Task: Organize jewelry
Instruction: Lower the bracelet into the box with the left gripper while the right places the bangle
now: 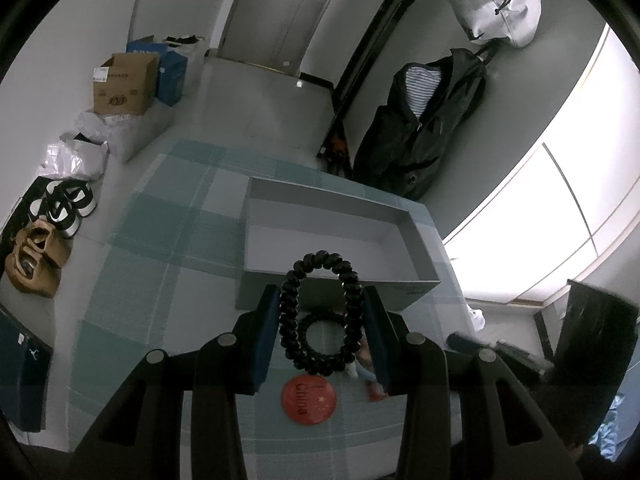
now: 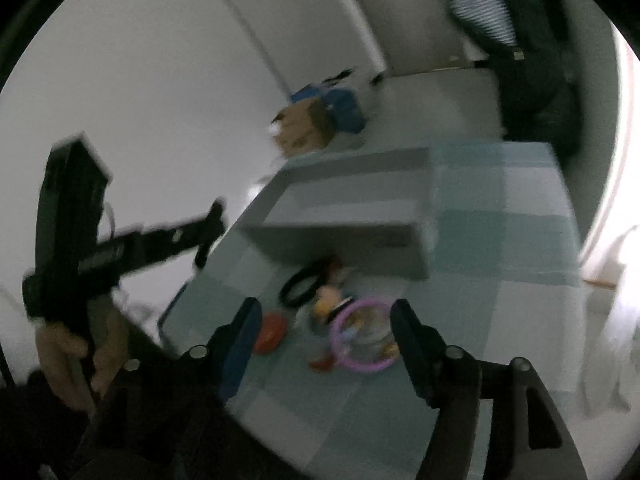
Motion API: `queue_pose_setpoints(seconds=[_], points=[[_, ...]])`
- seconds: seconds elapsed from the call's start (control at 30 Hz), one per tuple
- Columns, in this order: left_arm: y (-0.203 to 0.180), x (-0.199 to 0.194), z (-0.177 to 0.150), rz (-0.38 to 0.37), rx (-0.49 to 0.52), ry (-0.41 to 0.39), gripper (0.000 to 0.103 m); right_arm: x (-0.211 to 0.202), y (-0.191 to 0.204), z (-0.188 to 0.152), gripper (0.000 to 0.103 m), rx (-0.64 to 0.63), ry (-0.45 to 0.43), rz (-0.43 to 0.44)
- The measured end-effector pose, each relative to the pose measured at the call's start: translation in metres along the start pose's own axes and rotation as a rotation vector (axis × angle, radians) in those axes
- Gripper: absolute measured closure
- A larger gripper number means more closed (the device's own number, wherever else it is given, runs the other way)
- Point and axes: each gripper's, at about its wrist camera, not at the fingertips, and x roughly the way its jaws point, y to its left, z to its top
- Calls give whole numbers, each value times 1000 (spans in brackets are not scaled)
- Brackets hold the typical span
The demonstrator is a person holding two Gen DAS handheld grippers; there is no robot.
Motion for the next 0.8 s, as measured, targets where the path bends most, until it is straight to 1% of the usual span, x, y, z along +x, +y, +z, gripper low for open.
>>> queue_pose_setpoints(seconds=[0.07, 0.1, 0.13, 0.23, 0.27, 0.3, 0.33, 0.4, 0.53, 0.67, 0.8], points=[[0, 0, 0, -1, 0, -1, 68, 10, 10, -4, 45, -60, 34, -40], [0, -1, 0, -2, 0, -2, 68, 15, 11, -5, 54, -72, 54, -38], [0, -1, 0, -3, -1, -2, 68, 21, 12, -6, 57, -74, 74, -34], [1, -1, 0, -2, -2, -3, 68, 34, 9, -6, 78, -77, 110, -62], [1, -1, 0, -3, -2, -3, 68, 37, 7, -6, 80, -70, 116, -71], [1, -1, 0, -2, -3, -2, 68, 37, 5, -5, 83, -64, 114, -65], [0, -1, 0, -2, -4, -1, 68, 36, 3, -5, 96, -58, 111, -64], [1, -1, 0, -2, -6, 2, 68, 35, -1, -4, 97, -58, 113, -88], [0, -1, 1, -8, -4, 5, 68, 26, -1, -3, 98, -34, 92, -56], [0, -2, 2, -9, -2, 0, 68, 6, 3, 3, 98, -2, 0, 12], [-1, -4, 5, -28, -2, -11, 68, -12, -3, 11, 98, 63, -87, 109]])
